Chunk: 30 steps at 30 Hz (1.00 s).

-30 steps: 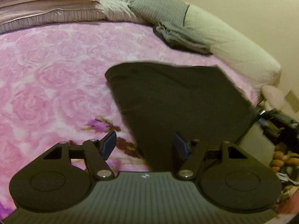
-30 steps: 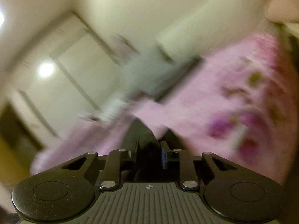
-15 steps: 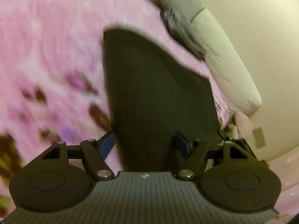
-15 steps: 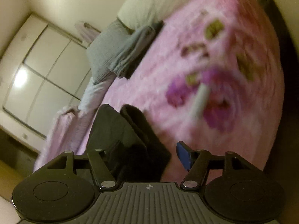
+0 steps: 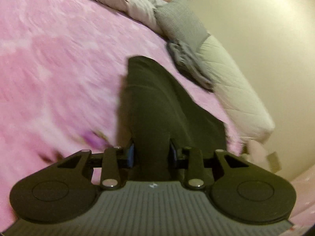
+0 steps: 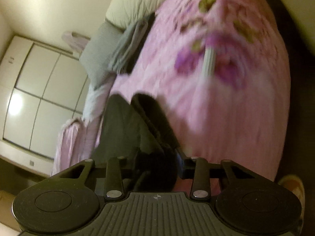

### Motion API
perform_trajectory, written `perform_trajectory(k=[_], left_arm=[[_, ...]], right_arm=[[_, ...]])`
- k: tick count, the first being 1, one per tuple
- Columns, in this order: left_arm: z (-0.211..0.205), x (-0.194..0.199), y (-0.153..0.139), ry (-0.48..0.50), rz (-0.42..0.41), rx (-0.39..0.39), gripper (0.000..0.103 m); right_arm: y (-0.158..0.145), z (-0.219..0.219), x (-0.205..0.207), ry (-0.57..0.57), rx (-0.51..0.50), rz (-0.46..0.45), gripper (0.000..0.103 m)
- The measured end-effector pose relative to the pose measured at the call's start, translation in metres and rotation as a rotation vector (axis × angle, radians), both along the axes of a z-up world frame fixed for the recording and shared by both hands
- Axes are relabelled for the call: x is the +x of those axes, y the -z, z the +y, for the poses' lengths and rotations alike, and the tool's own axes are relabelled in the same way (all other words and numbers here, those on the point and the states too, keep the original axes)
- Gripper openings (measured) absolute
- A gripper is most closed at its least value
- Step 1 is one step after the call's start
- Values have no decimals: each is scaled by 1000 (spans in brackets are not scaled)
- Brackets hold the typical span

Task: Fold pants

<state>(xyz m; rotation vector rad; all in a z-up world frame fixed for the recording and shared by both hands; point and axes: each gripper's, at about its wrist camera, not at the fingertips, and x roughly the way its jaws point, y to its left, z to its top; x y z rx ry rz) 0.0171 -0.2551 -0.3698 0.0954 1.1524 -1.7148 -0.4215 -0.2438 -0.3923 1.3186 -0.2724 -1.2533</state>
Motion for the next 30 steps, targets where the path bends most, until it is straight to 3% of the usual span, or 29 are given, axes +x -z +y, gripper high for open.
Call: perform_trajectory(k=[2,4,10,14,16,18,20,23,27,30], left_arm=[[-10,0,13,50,-52,38,34],[-11,-1,18,72,-69,56,39],[-29,26,-15,61,-149,-31,39],[-87,26,-18,49,-117,-16,42],[-112,22,-12,57,-67,-4,56],[-131,19,-3,46,-45,20,61],[-149,15,7,47,-20,47,61],[-166,12,21,56,8,66,52],[-167,10,27,49,4,59,52],[-163,13,29,43,6,54,51]], right_arm=[[-2,3,9,-1,-47,95,47],[-6,-4,1,-29,-19,85,55],[-52,-35,-24,-120,-125,301,57],[-58,-93,-15,-201,-154,281,57],[-53,-124,-7,-244,-147,234,57],[-44,-147,0,-267,-123,197,56],[-37,-162,2,-262,-86,198,56],[-36,-169,2,-283,-112,238,46],[-47,-161,-3,-231,-150,286,46],[-50,-165,-4,-271,-188,232,46]])
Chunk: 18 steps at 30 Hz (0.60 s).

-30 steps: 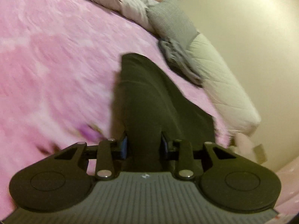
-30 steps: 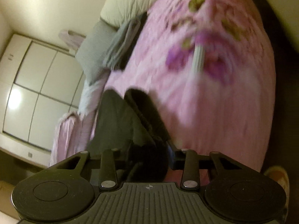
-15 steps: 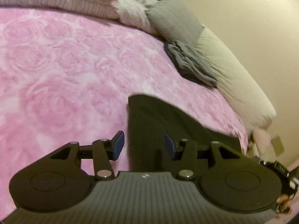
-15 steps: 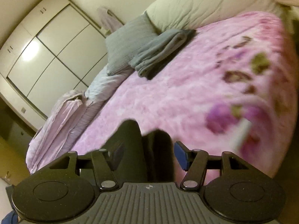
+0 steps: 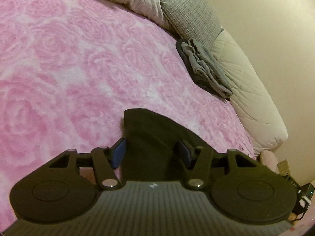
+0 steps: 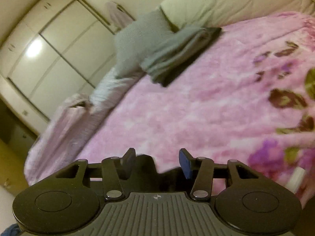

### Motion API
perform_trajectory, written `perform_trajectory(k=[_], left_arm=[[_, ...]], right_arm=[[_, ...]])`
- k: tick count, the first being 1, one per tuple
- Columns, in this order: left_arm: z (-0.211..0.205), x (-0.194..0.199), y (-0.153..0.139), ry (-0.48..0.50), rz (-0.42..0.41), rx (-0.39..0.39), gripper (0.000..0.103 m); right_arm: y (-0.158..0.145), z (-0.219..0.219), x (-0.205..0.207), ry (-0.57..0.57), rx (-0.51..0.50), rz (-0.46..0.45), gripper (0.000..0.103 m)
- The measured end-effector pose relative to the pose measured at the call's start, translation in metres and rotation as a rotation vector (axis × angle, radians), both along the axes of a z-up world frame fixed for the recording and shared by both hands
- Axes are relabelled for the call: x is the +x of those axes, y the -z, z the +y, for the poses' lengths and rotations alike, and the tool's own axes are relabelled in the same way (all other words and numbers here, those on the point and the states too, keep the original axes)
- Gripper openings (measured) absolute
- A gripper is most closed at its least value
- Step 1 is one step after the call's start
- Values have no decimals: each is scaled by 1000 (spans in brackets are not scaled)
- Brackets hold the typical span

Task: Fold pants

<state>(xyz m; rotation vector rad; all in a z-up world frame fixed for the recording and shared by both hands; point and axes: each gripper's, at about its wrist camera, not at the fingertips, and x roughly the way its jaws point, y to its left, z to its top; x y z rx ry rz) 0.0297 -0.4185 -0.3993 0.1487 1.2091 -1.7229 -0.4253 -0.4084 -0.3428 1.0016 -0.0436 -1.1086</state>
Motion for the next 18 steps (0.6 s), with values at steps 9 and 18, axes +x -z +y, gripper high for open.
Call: perform_trajectory(k=[9,18], left_arm=[[2,-14,-3,21,-96,-83,21],[12,-43,-19,7,-394,-138,21]], right_arm=[[15,-8,25,-40,15,183,15],[15,-7,27,36,88,218,27]])
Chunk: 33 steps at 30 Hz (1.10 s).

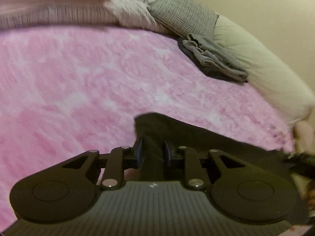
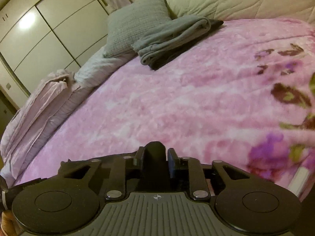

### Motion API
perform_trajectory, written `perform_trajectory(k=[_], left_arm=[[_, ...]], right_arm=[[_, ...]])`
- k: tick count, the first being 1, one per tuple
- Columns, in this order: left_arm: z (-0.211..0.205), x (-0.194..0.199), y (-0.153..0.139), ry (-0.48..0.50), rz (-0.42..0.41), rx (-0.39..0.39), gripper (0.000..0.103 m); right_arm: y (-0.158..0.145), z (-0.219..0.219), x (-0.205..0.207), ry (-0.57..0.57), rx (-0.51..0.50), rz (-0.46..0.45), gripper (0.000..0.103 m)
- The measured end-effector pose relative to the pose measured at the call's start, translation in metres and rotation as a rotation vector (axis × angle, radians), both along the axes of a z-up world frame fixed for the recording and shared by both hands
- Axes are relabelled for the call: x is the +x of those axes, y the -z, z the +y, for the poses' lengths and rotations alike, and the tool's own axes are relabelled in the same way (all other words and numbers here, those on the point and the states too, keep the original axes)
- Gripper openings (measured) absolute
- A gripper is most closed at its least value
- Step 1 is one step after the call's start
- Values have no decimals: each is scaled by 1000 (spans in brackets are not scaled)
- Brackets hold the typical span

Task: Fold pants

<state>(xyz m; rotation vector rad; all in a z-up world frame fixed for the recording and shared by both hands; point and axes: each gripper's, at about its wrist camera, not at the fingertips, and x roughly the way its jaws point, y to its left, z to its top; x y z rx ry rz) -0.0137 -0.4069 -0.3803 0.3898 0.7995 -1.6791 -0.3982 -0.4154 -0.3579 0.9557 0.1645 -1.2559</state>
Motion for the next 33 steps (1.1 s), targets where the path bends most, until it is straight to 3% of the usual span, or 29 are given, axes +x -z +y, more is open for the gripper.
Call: perform_trajectory(k=[1,3,6,8,11,15,18,25,28,30,32,33], left_arm=[[4,-1,-8,-9,-43,-13,19],[16,3,-25,-35,-86,-35,18],[42,4,-47,-8,-40,-43,17],[63,-8,-57,49,-65,-53,17],[103,-31,-59,143,-132,-56,17],[151,-47,-28,207,-174,-17,14],[169,-49,-14,185,-208,-70,14],[169,-46,-23,147,-202,-11,14],[174,-50,-37,117,-212,19,14],[186,-52,-50,118,-234,14,17],[199,-52,-64,119,-254,9,23],[207,-51,-70,121,-256,9,26]], right_arm=[[-9,6,-2,23,-8,1,28],[-31,24,4,53,-63,99,28],[-55,60,26,-37,-159,232,28],[-60,86,44,-124,-178,291,28],[-52,124,65,-185,-168,343,27],[-17,156,80,-191,-112,444,26],[-4,162,85,-171,-119,456,26],[-3,162,84,-145,-110,458,26],[-23,166,91,-116,-81,481,27],[-37,177,94,-98,-72,457,37],[-47,195,93,-81,-79,402,57],[-52,204,92,-71,-86,375,58]])
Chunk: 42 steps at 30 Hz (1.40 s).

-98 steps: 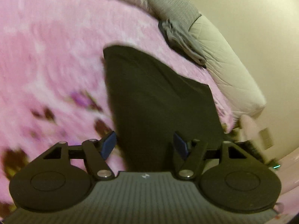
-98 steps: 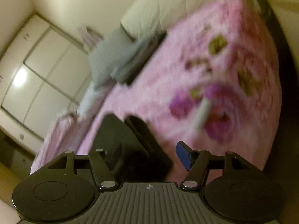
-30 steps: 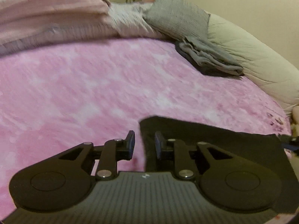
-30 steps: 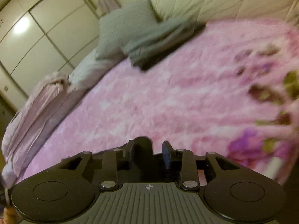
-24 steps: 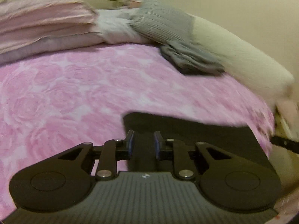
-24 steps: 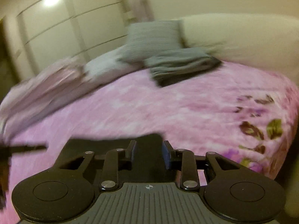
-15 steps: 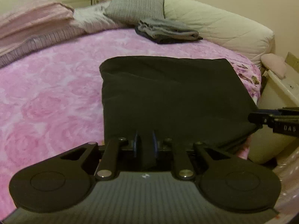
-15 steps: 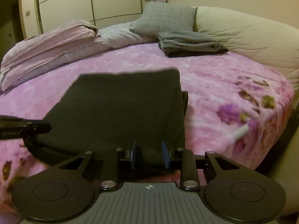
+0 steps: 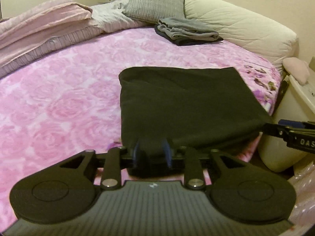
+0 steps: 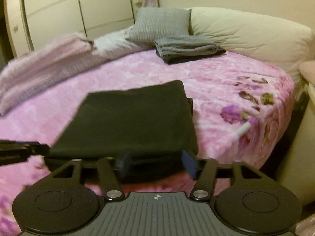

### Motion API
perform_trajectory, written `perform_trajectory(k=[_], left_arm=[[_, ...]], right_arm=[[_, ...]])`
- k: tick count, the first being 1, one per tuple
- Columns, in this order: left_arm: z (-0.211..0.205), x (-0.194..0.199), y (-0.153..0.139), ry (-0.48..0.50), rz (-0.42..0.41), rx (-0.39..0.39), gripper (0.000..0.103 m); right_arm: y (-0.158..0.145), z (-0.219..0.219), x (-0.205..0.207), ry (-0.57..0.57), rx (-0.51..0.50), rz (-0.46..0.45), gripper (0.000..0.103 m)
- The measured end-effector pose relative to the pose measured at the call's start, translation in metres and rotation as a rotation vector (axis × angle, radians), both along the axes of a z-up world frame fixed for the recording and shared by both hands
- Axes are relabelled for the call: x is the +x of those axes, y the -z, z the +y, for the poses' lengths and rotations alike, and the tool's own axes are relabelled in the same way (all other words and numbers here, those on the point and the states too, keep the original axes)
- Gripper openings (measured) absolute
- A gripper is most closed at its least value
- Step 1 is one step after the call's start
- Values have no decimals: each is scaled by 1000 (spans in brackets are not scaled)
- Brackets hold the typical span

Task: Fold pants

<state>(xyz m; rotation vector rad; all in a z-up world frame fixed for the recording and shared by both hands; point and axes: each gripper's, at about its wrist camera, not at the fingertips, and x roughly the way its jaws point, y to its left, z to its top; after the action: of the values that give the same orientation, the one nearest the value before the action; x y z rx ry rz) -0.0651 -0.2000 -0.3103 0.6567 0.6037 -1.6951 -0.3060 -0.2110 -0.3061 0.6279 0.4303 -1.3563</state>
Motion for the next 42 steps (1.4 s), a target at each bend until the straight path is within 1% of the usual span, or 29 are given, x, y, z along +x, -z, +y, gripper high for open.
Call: perform_trajectory(k=[1,3,6,9,11,15,22,29,34,36,38,40,42], left_arm=[[8,1,-6,2,-3,2,31],[23,3,-16,5,-2,0,38],[47,5,-28,18,-6,-7,42],[69,9,-38,32,-4,-12,44],[83,11,-43,36,-6,-22,48],[108,17,-52,43,2,-46,50],[132,25,-60,53,13,-72,52],[129,20,-61,74,6,-78,57],[115,18,-53,81,20,-65,58],[105,24,-49,66,33,-60,59],[95,33,-45,46,56,-59,64],[81,44,-42,16,83,-53,69],[63,57,-37,-13,121,-36,69]], right_arm=[[-5,10,0,8,-2,-24,58],[-11,27,1,22,9,-55,59],[-21,53,6,37,7,-66,60],[-28,76,14,40,7,-61,61],[-32,90,20,36,10,-53,61],[-39,113,32,19,-3,-38,62],[-50,138,45,-3,-32,-15,63],[-49,138,39,18,-23,-8,63],[-39,126,27,38,7,-8,63],[-34,118,19,47,20,-14,63],[-28,109,9,53,29,-33,63],[-22,97,-6,63,32,-78,64],[-16,83,-25,84,32,-153,64]])
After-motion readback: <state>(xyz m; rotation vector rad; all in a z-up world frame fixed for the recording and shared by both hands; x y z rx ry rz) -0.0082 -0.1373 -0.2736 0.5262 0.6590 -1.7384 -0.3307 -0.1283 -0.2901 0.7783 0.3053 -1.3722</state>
